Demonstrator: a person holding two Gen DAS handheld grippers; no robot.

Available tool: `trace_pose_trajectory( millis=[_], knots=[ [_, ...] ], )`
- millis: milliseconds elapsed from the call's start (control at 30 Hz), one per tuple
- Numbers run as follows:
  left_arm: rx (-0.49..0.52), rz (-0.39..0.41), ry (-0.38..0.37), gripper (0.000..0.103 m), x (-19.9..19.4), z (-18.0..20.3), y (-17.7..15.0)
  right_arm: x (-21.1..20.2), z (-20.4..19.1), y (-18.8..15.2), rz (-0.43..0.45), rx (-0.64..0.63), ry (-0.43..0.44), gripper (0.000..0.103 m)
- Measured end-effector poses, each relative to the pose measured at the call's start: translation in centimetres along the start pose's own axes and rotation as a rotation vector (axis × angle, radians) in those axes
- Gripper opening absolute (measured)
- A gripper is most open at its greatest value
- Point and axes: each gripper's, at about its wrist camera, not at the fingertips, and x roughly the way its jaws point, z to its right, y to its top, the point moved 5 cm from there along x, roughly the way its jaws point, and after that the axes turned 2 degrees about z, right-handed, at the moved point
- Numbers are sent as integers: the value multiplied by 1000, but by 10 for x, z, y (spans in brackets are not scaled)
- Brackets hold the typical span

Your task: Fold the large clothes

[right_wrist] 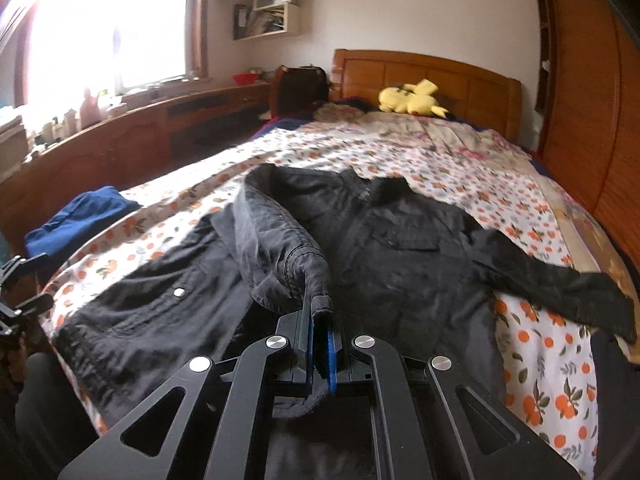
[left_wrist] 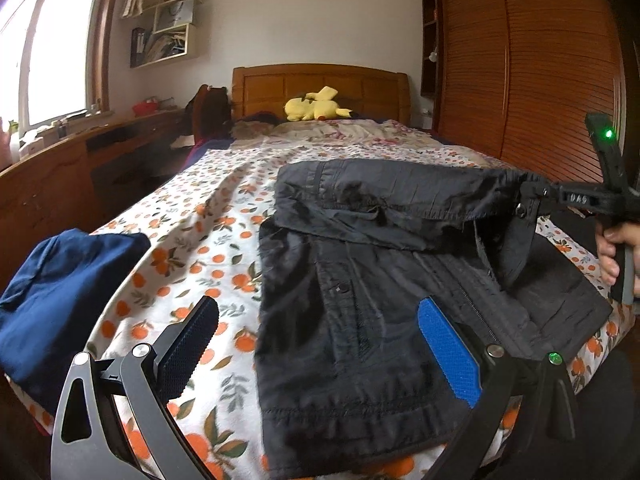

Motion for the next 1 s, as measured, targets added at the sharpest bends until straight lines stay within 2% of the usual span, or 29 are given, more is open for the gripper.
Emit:
trace_pose_trajectory(
  millis=[267, 300, 367, 400, 433, 600, 767, 1000],
  knots=[
    [-2, 7, -63, 101, 33, 20, 18, 20, 35, -25, -46, 73, -51, 6],
    [-2, 9, -69, 101, 35, 23, 20, 22, 41, -27, -47, 79, -70, 10],
    [6, 16, -78, 101, 47, 30, 26, 22, 49, -28, -42, 89, -106, 24],
    [11, 18, -81, 101, 50, 32, 27, 21, 54, -29, -35, 99, -119, 34],
    [17, 20, -86, 101, 57, 36, 30, 19, 59, -29, -29, 104, -134, 35],
    [27, 23, -112, 101, 87, 52, 38, 11, 65, -30, -32, 72, -166, 36],
    [44, 16, -123, 101, 111, 64, 36, 15, 57, -33, -54, 54, -144, 36],
    [57, 13, -137, 101, 130, 71, 27, 44, 60, -47, -123, 58, -153, 37]
  ],
)
